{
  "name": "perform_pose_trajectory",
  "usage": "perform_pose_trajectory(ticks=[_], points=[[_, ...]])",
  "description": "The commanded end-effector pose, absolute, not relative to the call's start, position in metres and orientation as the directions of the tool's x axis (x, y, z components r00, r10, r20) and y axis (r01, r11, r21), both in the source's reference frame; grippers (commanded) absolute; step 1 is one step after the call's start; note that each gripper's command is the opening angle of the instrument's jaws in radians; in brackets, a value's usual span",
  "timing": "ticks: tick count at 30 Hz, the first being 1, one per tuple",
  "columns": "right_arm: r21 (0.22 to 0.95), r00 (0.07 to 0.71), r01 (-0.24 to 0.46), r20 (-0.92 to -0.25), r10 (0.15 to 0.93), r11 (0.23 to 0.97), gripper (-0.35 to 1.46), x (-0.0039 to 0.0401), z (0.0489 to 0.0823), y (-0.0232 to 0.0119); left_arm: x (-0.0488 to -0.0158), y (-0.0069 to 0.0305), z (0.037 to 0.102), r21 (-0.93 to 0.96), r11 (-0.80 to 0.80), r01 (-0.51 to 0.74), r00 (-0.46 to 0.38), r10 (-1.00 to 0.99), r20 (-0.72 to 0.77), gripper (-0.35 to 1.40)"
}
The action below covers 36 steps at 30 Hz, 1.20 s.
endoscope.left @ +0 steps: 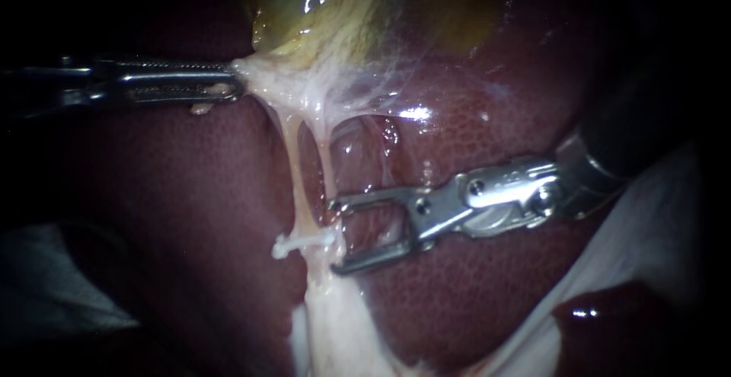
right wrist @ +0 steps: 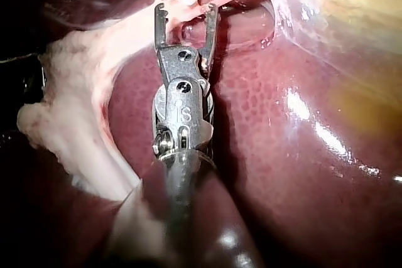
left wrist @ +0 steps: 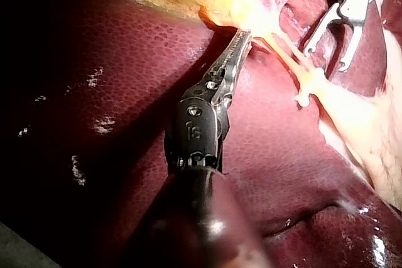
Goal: Going back first clip left tube
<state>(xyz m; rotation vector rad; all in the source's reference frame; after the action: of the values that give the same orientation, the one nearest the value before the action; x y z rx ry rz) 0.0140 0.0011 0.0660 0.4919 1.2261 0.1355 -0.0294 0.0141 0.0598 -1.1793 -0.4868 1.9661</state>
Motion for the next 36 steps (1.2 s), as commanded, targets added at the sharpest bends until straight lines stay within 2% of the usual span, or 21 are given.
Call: perform_pose_trajectory(ticks=[1,7,10,15,21,29,36], points=[[0.421,0.344,0.159,-0.872,0.350,0.893,0.50,0.0134,0.0655,0.0013,-0.0294,0.0141,0.0599,-0.656,-0.626,-0.422,-0.268,0.777,-0.569,-0.35],[0.366,0.383,0.131,-0.876,0.294,0.921,0.50,0.0099,0.0634,0.0024,-0.0293,0.0140,0.0600,-0.655,-0.626,-0.422,-0.271,0.777,-0.568,-0.35],[0.373,0.412,0.109,-0.860,0.300,0.921,0.50,0.0082,0.0627,0.0026,-0.0293,0.0140,0.0600,-0.655,-0.626,-0.422,-0.271,0.777,-0.568,-0.35],[0.373,0.425,0.088,-0.853,0.304,0.924,0.50,0.0064,0.0619,0.0032,-0.0293,0.0140,0.0601,-0.655,-0.627,-0.422,-0.271,0.777,-0.568,-0.35],[0.376,0.425,0.086,-0.852,0.307,0.923,0.50,0.0056,0.0616,0.0035,-0.0297,0.0136,0.0606,-0.654,-0.624,-0.427,-0.271,0.779,-0.566,-0.35],[0.376,0.425,0.088,-0.852,0.306,0.923,0.50,0.0053,0.0616,0.0035,-0.0324,0.0117,0.0643,-0.664,-0.620,-0.418,-0.294,0.784,-0.547,-0.35],[0.376,0.425,0.089,-0.852,0.306,0.923,0.50,0.0050,0.0615,0.0034,-0.0339,0.0115,0.0656,-0.664,-0.625,-0.410,-0.300,0.780,-0.549,-0.35]])
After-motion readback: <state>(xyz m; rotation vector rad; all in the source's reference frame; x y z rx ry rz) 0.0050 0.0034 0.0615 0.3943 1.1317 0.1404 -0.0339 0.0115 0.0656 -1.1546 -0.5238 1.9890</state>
